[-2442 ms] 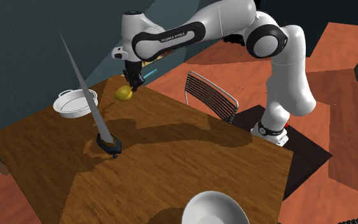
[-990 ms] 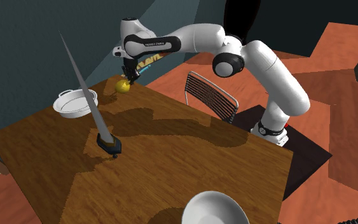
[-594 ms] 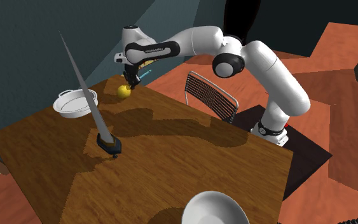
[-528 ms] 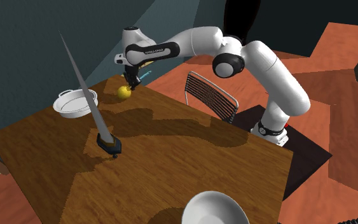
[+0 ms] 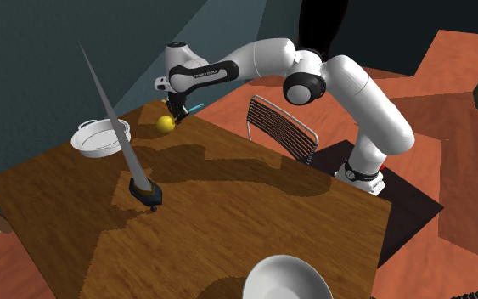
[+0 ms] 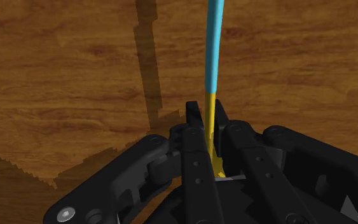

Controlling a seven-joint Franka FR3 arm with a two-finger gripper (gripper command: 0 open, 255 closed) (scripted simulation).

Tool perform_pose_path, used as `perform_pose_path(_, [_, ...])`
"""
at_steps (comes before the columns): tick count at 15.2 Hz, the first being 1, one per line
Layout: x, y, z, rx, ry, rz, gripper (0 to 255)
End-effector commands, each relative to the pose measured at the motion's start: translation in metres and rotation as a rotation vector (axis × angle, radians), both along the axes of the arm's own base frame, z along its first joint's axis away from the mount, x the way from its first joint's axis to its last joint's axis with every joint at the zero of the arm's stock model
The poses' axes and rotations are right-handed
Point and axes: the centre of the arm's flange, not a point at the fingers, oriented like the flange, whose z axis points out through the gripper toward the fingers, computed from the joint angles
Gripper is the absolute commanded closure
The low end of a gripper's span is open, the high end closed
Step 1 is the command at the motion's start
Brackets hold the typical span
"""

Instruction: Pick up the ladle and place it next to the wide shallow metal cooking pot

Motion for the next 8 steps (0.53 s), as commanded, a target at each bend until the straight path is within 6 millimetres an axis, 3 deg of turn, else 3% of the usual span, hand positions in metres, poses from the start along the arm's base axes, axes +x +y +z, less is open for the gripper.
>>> perform_pose_path(1, [0.0012,0.0012,-0.0016,0.002,0.001,0.002,255])
perform_pose_path(3, [0.0012,0.0012,-0.0016,0.002,0.001,0.002,255])
perform_pose_path(4, [0.0014,0.0013,-0.0018,0.002,0.001,0.002,0])
perform_pose_path(8, [0.0017,0.0012,-0.0019,0.002,0.001,0.002,0])
